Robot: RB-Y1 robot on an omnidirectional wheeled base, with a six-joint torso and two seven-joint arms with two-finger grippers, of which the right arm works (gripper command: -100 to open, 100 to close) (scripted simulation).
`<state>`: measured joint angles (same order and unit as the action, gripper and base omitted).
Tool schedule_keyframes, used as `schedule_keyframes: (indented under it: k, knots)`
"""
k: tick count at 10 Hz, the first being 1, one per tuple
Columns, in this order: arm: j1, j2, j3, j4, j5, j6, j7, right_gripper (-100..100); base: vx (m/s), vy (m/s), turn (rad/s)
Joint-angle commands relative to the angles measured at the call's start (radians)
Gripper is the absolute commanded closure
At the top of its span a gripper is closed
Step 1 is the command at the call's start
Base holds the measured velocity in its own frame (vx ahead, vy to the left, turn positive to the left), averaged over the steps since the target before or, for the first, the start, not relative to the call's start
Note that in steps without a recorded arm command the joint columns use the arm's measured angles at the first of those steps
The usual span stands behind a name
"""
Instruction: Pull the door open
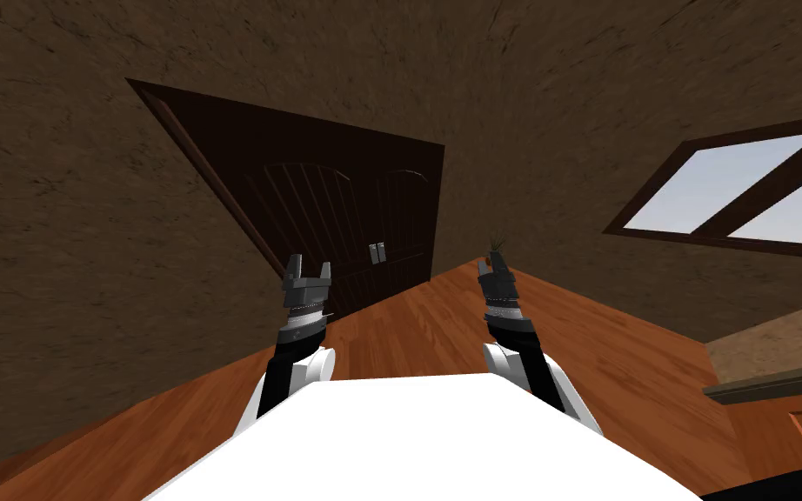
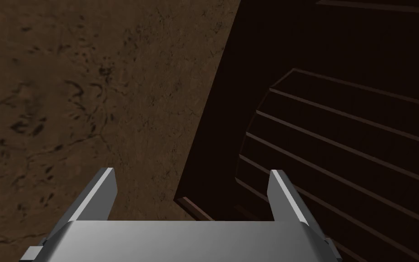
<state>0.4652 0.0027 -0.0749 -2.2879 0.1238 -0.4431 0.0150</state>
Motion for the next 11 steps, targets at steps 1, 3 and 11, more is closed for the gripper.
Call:
schedule_keyframes:
  k: [1,3,11]
  knots:
    - [-0.015,-0.011,0.000,0.032,0.007,0.004,-0.013,-100,-0.009,-0.045,0.110]
    - [-0.029,-0.020,-0.001,0.064,0.014,0.008,-0.027,-100,0.137,0.066,0.049]
    - [-0.109,-0.056,-0.002,0.237,0.053,0.029,-0.099,-100,0.111,0.034,0.077]
